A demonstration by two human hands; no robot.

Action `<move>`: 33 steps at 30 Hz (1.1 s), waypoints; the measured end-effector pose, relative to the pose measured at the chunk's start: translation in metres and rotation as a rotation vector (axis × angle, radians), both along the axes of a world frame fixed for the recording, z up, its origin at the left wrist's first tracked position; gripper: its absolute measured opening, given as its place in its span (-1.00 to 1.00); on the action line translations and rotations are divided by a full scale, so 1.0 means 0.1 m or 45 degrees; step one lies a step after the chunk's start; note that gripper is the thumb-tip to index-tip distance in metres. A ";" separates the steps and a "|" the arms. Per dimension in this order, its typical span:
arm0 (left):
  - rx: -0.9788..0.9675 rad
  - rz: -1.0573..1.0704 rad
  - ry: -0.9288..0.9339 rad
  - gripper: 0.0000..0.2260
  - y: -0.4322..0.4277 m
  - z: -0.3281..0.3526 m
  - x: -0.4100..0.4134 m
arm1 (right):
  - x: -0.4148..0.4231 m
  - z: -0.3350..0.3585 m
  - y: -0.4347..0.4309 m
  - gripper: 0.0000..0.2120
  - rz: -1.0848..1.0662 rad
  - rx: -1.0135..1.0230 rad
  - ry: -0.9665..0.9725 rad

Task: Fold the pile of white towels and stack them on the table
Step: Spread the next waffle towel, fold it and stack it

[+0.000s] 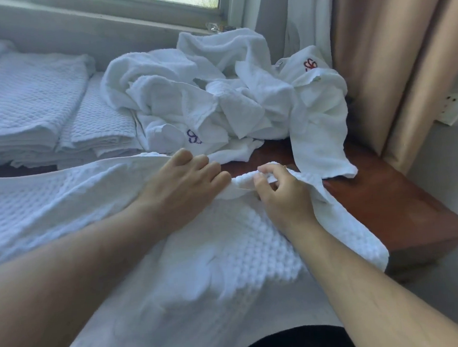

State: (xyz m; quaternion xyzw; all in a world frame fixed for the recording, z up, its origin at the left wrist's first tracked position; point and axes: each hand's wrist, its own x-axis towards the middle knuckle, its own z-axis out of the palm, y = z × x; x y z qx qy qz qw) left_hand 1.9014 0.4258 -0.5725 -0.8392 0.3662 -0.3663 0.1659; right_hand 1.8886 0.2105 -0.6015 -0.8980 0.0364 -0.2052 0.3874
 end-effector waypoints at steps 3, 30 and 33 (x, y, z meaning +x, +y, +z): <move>-0.312 0.353 0.332 -0.70 -0.05 -0.06 -0.14 | 0.03 -0.02 -0.01 -0.81 -0.058 -0.028 -0.118; -0.475 -0.088 0.435 -0.69 -0.02 -0.21 0.04 | -0.04 0.00 -0.32 -0.68 -0.115 -0.019 -0.081; -0.407 -0.068 0.413 -0.60 -0.05 -0.12 0.16 | 0.16 0.01 -0.28 -0.75 -0.174 -0.129 -0.064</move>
